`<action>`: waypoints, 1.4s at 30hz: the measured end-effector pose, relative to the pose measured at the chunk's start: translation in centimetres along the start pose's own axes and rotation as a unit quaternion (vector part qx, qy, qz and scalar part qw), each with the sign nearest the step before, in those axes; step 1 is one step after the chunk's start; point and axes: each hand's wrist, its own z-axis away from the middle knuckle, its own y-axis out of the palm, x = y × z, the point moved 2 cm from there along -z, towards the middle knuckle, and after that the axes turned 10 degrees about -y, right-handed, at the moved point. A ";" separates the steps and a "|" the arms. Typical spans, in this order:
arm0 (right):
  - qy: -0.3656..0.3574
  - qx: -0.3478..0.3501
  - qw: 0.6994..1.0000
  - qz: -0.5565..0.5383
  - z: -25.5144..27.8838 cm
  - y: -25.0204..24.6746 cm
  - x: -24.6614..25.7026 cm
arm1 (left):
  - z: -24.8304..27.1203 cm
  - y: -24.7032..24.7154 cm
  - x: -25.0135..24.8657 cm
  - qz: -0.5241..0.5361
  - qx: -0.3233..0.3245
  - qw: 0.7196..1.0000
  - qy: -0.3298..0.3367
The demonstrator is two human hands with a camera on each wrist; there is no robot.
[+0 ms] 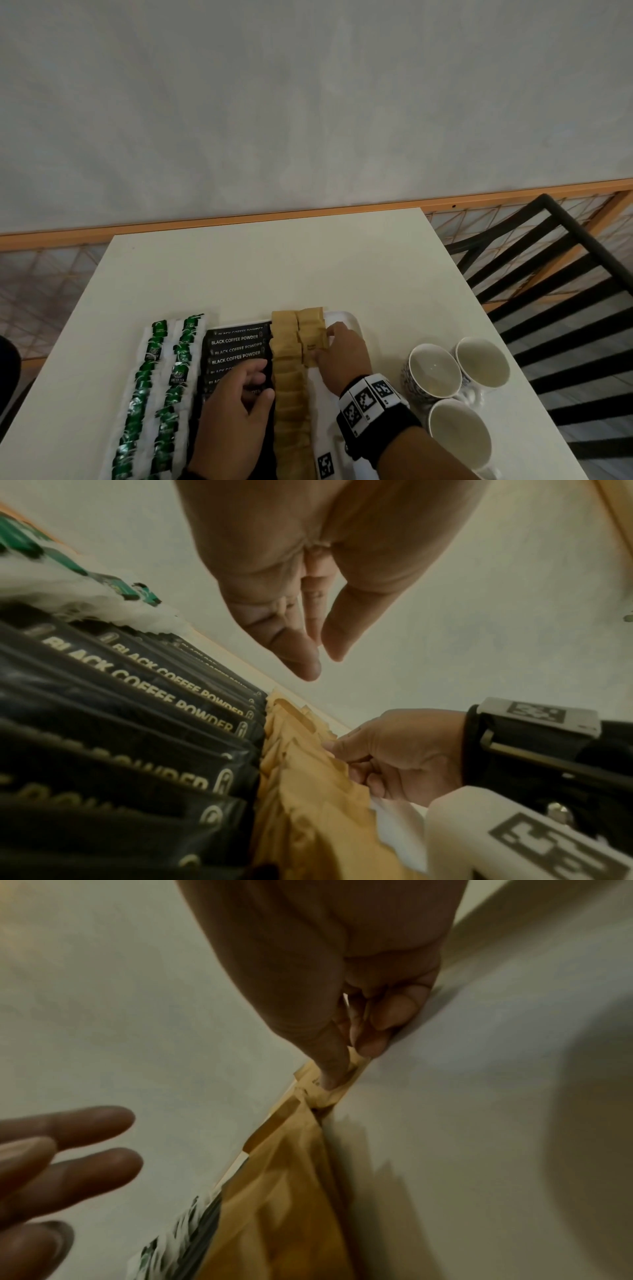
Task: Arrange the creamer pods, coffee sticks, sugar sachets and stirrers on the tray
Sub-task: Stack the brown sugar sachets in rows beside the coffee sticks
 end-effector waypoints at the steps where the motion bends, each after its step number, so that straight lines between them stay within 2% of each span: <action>1: -0.001 0.001 1.000 -0.002 -0.2 0.1 0.0 | 0.0 0.0 0.0 -0.003 0.000 1.000 0.002; 10: 0.006 0.030 0.999 -0.034 1.0 -0.7 -0.1 | 1.0 -0.8 0.4 -0.034 0.005 0.999 0.029; 13: -0.035 0.058 0.997 -0.027 3.3 -1.7 0.3 | 2.2 -0.9 0.5 -0.063 0.053 0.996 0.041; 18: -0.141 0.152 0.978 -0.008 9.8 -4.6 1.7 | 5.2 0.3 2.0 -0.125 0.140 0.978 0.086; 23: -0.206 0.200 0.958 0.027 16.9 -7.3 0.0 | 8.9 2.2 3.5 -0.196 0.229 0.945 0.123; 28: -0.178 0.208 0.957 0.090 22.6 -9.1 -4.9 | 11.7 4.6 4.4 -0.267 0.298 0.909 0.117; 34: -0.149 0.174 0.958 0.171 26.5 -8.9 -8.0 | 14.2 7.1 4.4 -0.341 0.270 0.886 0.160; 37: -0.184 0.171 0.949 0.191 26.8 -8.2 -8.0 | 14.9 8.6 4.7 -0.393 0.238 0.870 0.178; 42: -0.252 0.193 0.910 0.267 25.2 -7.2 -6.9 | 15.6 9.8 5.0 -0.417 0.181 0.876 0.159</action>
